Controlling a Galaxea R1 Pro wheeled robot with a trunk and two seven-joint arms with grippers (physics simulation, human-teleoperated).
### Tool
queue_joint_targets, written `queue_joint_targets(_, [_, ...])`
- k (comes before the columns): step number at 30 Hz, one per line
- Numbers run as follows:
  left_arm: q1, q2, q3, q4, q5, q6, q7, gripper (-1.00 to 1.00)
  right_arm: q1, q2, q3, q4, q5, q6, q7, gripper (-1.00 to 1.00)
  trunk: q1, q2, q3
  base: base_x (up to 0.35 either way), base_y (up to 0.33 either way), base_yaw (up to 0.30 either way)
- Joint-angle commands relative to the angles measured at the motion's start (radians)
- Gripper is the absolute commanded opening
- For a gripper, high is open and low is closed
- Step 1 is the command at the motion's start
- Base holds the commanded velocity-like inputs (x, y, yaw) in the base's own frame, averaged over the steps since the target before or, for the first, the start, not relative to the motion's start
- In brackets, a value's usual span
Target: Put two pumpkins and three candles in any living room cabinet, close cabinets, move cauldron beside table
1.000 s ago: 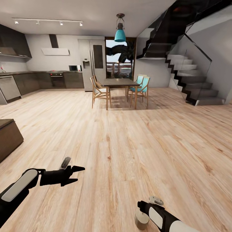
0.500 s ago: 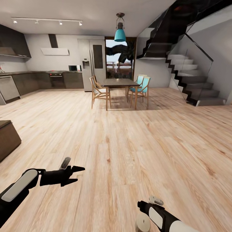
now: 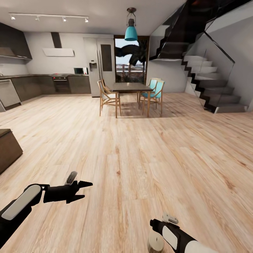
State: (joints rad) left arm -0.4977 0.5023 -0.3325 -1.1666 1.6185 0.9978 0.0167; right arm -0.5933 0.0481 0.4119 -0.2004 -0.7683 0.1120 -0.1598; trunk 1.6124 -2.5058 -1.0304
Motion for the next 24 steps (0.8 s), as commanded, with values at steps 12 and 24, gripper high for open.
queue_joint_targets(12, [-0.001, 0.001, -0.002, -0.001, 0.025, 0.001, 0.0, 1.0, 0.0, 0.001, 0.009, 0.005, -0.005, -0.012, -0.009, 1.0, 0.005, -0.003, -0.047, 0.0, 0.0, 0.0])
queue_joint_targets(24, [0.004, 0.003, -0.003, 0.001, 0.044, 0.002, -0.088, 1.0, 0.0, 0.002, 0.011, 0.009, -0.006, -0.086, -0.013, 1.0, 0.011, -0.006, -0.094, 0.0, 0.0, 0.0])
